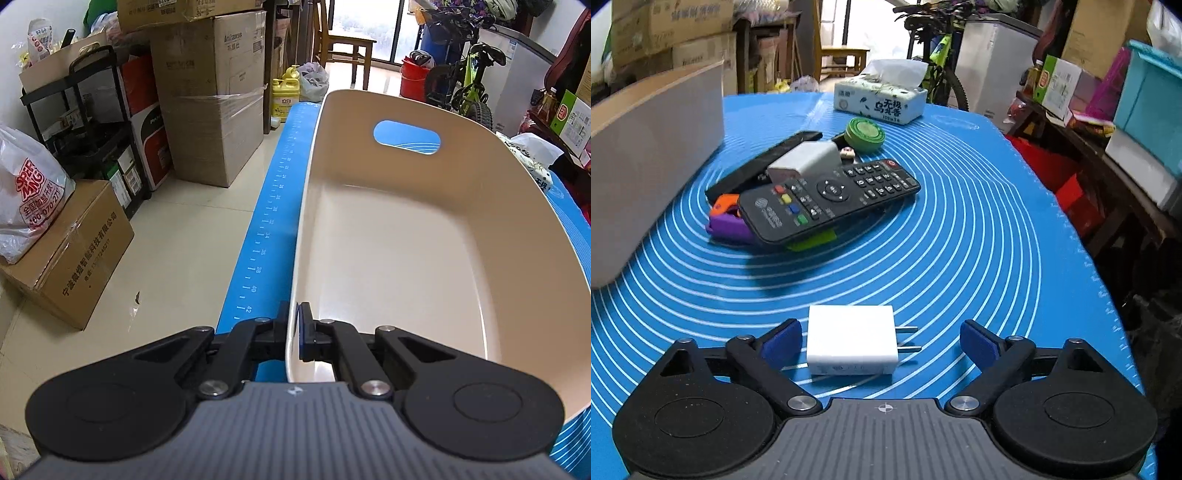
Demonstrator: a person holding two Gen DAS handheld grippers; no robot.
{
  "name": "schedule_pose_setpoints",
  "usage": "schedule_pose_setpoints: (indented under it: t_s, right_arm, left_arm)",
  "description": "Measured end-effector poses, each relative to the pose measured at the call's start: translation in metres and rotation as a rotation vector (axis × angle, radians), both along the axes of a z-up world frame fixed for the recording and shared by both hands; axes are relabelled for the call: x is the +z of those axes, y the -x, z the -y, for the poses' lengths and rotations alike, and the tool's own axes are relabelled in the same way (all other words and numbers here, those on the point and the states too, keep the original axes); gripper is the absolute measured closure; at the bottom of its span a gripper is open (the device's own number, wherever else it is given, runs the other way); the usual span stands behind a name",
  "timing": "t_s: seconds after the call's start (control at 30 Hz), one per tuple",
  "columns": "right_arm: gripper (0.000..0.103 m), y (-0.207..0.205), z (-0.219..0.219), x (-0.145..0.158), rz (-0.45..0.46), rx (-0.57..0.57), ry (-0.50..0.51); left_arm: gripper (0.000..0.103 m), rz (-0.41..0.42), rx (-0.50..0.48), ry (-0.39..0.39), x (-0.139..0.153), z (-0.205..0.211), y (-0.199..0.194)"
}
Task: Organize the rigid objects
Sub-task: 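Grasp the white charger with the right gripper and lift it, then carry the charger into the bin and open the right gripper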
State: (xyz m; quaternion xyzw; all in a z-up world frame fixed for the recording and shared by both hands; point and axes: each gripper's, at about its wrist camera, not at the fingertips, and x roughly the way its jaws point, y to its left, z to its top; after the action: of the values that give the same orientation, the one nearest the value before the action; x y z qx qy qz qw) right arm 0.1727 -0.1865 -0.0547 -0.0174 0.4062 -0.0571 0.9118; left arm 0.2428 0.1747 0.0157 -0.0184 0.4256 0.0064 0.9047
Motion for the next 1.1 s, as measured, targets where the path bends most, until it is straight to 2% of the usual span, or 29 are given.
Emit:
schedule_pose_setpoints:
  t_s: [0.1,0.13,0.17,0.43,0.63,0.87,1.1]
  right_arm:
    - [0.026,0.001,0.003,0.001,0.003,0.012,-0.056]
    - [0.035,0.001,0.004,0.001,0.003,0.016,-0.082]
    - [0.039,0.002,0.004,0.002,0.004,0.016,-0.095]
    - [0.039,0.004,0.002,0.009,0.035,-0.011,-0.094]
    - [0.039,0.001,-0.006,0.046,0.136,0.002,-0.090]
    - [0.039,-0.022,-0.052,0.104,0.283,0.143,-0.076]
    - [0.039,-0.048,-0.123,0.137,0.349,0.331,-0.046]
  left_arm:
    - [0.099,0.004,-0.005,0.005,0.000,-0.001,0.001]
    - [0.099,0.005,-0.005,0.006,-0.001,-0.001,0.001]
    - [0.099,0.005,-0.005,0.007,-0.001,-0.001,0.000]
    - [0.099,0.001,0.001,0.030,-0.001,-0.003,0.000]
    - [0.099,0.001,0.000,0.038,-0.001,-0.004,0.000]
    - [0.100,0.003,-0.004,0.043,-0.002,-0.004,0.000]
    - [0.100,0.002,-0.008,0.034,-0.002,-0.002,0.000]
